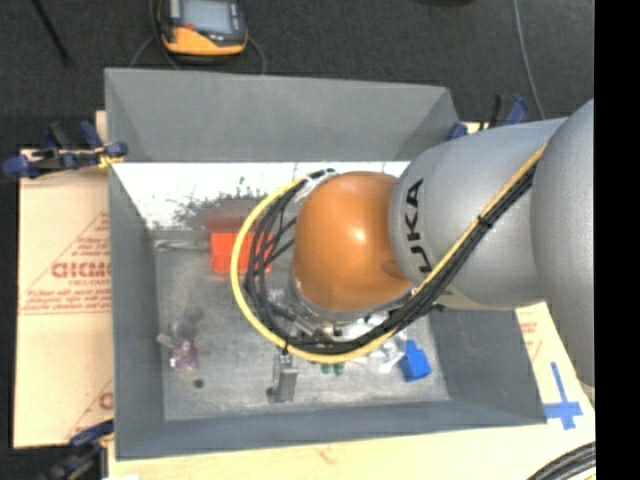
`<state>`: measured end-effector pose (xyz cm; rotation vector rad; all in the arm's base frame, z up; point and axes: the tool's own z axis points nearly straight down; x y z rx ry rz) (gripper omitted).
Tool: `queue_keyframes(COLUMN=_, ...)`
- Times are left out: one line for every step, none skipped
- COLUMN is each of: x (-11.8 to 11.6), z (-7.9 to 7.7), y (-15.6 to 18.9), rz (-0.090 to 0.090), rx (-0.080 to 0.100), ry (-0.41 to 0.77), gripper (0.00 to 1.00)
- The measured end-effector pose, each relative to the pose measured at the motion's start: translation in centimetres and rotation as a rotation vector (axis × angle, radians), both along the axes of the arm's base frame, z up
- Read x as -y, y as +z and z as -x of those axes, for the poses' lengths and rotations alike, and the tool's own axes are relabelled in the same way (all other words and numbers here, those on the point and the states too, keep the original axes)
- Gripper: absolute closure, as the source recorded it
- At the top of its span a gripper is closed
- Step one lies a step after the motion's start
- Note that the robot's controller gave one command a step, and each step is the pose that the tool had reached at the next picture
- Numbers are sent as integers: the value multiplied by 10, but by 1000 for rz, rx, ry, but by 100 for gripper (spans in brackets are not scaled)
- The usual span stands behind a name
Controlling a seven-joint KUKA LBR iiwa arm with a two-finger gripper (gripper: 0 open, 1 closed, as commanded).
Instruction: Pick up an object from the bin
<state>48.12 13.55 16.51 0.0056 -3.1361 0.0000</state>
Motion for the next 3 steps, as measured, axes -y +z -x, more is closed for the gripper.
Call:
queue_keyframes(x=-17, z=-47, y=-51, rz=-1, rx=7, ry=-208, gripper=0)
queue_keyframes(x=-101, z=-70, y=-87, rz=-2, rx=9, ry=53, gripper=0)
queue_keyframes(x=-100, z=-71, y=-87, rz=-2, rx=10, ry=47, gripper=100)
